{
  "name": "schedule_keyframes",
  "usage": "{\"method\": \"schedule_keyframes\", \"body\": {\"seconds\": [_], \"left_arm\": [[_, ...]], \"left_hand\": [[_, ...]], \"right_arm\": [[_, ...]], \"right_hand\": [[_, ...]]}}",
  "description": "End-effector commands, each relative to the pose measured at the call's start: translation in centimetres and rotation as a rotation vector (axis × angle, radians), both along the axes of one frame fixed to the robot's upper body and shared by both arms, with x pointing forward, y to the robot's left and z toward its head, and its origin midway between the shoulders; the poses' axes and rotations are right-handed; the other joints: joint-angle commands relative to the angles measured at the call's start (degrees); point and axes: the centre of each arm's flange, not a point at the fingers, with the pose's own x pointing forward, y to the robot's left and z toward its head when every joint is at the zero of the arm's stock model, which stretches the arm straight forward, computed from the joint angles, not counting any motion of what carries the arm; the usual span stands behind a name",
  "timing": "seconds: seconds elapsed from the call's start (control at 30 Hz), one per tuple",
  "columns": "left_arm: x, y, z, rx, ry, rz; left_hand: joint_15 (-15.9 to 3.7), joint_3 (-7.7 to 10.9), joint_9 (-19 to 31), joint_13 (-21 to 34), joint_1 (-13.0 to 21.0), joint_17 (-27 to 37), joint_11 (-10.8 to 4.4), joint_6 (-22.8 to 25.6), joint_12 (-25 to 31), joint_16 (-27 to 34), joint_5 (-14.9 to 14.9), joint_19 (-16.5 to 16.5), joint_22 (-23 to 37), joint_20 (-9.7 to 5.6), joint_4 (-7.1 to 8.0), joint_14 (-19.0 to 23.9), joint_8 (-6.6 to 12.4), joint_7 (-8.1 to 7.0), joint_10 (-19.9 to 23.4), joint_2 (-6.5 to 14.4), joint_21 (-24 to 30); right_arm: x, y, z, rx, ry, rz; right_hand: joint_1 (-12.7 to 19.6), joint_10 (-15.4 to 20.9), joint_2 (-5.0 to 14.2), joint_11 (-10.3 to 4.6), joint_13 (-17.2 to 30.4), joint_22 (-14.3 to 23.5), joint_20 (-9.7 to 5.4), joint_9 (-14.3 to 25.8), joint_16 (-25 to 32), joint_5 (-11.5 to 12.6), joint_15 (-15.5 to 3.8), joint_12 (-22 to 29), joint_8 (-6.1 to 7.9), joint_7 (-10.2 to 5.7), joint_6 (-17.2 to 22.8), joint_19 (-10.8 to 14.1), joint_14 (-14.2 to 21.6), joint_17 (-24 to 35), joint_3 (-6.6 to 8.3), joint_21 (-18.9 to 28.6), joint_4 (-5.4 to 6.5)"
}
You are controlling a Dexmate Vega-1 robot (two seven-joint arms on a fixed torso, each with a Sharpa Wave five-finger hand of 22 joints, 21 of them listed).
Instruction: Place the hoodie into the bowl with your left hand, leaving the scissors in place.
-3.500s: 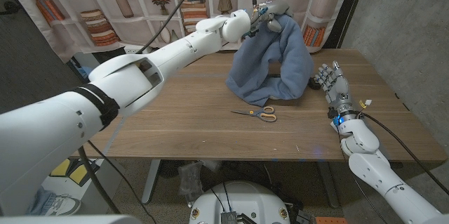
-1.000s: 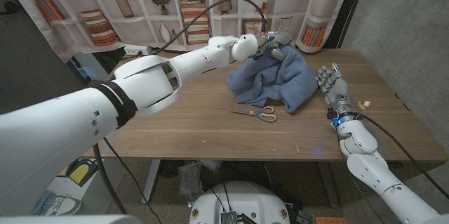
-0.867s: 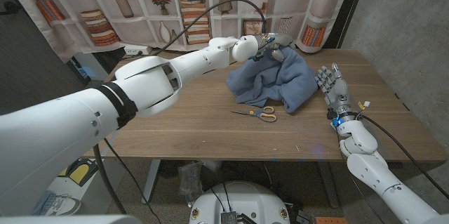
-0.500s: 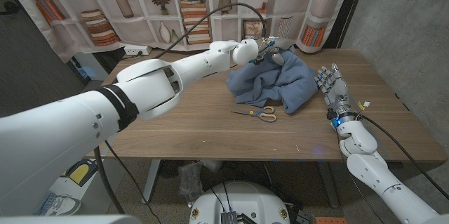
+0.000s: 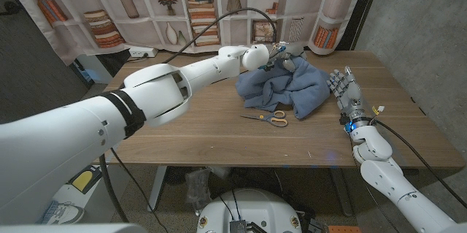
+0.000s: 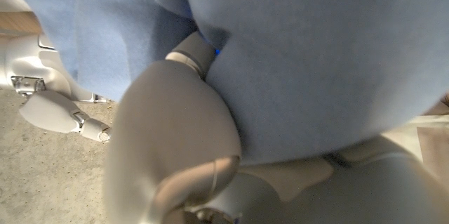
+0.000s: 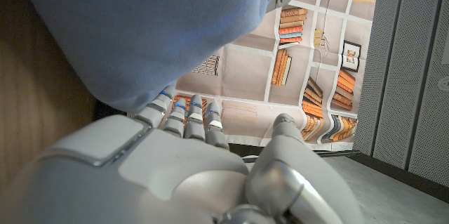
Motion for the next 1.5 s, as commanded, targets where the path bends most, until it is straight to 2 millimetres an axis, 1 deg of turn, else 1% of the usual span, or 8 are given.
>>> {"method": "schedule_keyframes", "body": {"seconds": [0.03, 0.6, 0.87, 0.97, 1.03, 1.23, 1.3, 1.5], "left_arm": [[-0.08, -0.40, -1.40, 0.031, -0.004, 0.007], [0.24, 0.21, -1.86, 0.028, 0.042, 0.023], [0.25, 0.44, -1.84, 0.031, 0.059, 0.023], [0.24, 0.45, -1.87, 0.035, 0.080, 0.020], [0.21, 0.45, -1.90, 0.039, 0.082, 0.019], [0.02, 0.43, -2.00, 0.057, 0.088, 0.019], [-0.06, 0.42, -2.08, 0.066, 0.094, 0.018], [-0.15, 0.37, -2.20, 0.078, 0.096, 0.019]], "left_hand": [[-12.27, 6.61, 0.22, 0.00, 0.19, 0.27, -0.38, -0.09, 0.09, 0.24, 0.49, -0.52, -0.10, -5.66, 6.42, 7.77, 0.62, 0.49, 0.04, 0.36, -0.07], [-11.96, 6.63, 0.01, -0.13, 0.77, 0.69, -0.32, -0.18, -0.07, -0.48, 0.82, -2.03, -0.24, -5.44, 6.10, 5.85, 1.00, 0.91, -0.80, 0.41, -0.80], [-11.40, 5.12, -1.79, -0.40, 0.67, 1.17, -0.28, -3.28, -0.89, -1.22, 0.79, -5.50, -0.45, -4.36, 6.32, 1.78, -0.83, 2.54, -4.86, 0.92, -3.43], [-11.26, 4.61, -2.28, -0.57, 0.66, 1.10, -0.28, -3.87, -0.96, -1.36, 0.79, -7.16, -0.50, -3.51, 6.39, 0.77, -1.32, 2.50, -5.71, 1.18, -4.48], [-10.73, 4.16, -2.87, -0.84, 0.30, 0.79, -0.17, -4.44, -1.09, -1.70, 0.85, -7.97, -0.51, -2.96, 6.81, -0.63, -1.86, 3.26, -6.84, 1.87, -5.31], [-9.54, 2.55, -4.20, -1.89, -2.35, -0.29, -0.10, -4.90, -1.24, -2.50, 0.78, -12.39, -0.45, -0.14, 8.31, -5.45, -2.65, 3.46, -9.10, 2.43, -8.11], [-9.04, 1.17, -4.76, -2.63, -5.56, -1.28, -0.08, -5.08, -1.33, -2.64, 0.58, -13.78, -0.46, 0.55, 9.69, -6.96, -2.91, 3.07, -9.98, 0.96, -9.34], [-8.27, 0.09, -5.28, -3.80, -8.33, -2.64, -0.04, -6.56, -1.49, -2.83, 0.41, -17.28, -0.42, 2.26, 10.72, -9.94, -3.62, 2.61, -11.84, -0.23, -11.71]], "right_arm": [[0.01, 0.12, -0.02, 0.002, -0.003, 0.004], [0.10, 0.22, -0.13, 0.004, 0.003, 0.007], [0.10, 0.26, -0.15, -0.005, 0.001, 0.007], [0.04, 0.27, -0.18, -0.003, 0.002, 0.007], [-0.01, 0.26, -0.19, -0.002, 0.000, 0.007], [-0.20, 0.25, -0.31, -0.010, -0.002, 0.005], [-0.27, 0.27, -0.43, -0.001, 0.000, 0.006], [-0.42, 0.19, -0.52, 0.003, 0.000, 0.002]], "right_hand": [[0.44, 0.33, 0.30, -0.16, 0.30, 0.28, 0.18, 0.25, 0.05, -0.17, 0.26, -0.07, -0.01, 0.03, 0.54, 0.46, 0.43, 0.18, 0.13, 0.05, -0.44], [0.44, 0.35, 0.32, -0.10, 0.29, 0.28, 0.17, 0.25, 0.05, -0.17, 0.30, -0.06, -0.01, 0.00, 0.53, 0.48, 0.44, 0.18, 0.10, 0.05, -0.47], [0.42, 0.35, 0.33, -0.12, 0.29, 0.29, 0.17, 0.25, 0.05, -0.17, 0.32, -0.07, -0.04, -0.02, 0.46, 0.46, 0.42, 0.19, 0.09, 0.05, -0.47], [0.43, 0.37, 0.35, -0.10, 0.29, 0.29, 0.20, 0.25, 0.04, -0.17, 0.34, -0.06, -0.03, -0.09, 0.46, 0.45, 0.40, 0.18, 0.10, 0.04, -0.48], [0.44, 0.40, 0.36, -0.12, 0.30, 0.29, 0.18, 0.25, 0.04, -0.17, 0.33, -0.05, -0.04, -0.16, 0.44, 0.44, 0.39, 0.18, 0.10, 0.04, -0.49], [0.47, 0.43, 0.37, -0.19, 0.30, 0.29, 0.21, 0.25, 0.06, -0.17, 0.41, -0.04, -0.05, -0.56, 0.39, 0.41, 0.45, 0.18, 0.10, 0.03, -0.52], [0.48, 0.56, 0.38, -0.16, 0.30, 0.29, 0.27, 0.26, 0.06, -0.17, 0.35, 0.02, -0.04, -0.65, 0.42, 0.40, 0.46, 0.18, 0.10, 0.02, -0.53], [0.51, 0.63, 0.42, -0.08, 0.30, 0.29, 0.34, 0.26, 0.06, -0.18, 0.38, 0.04, -0.03, -0.74, 0.43, 0.37, 0.48, 0.18, 0.11, 0.02, -0.55]]}}
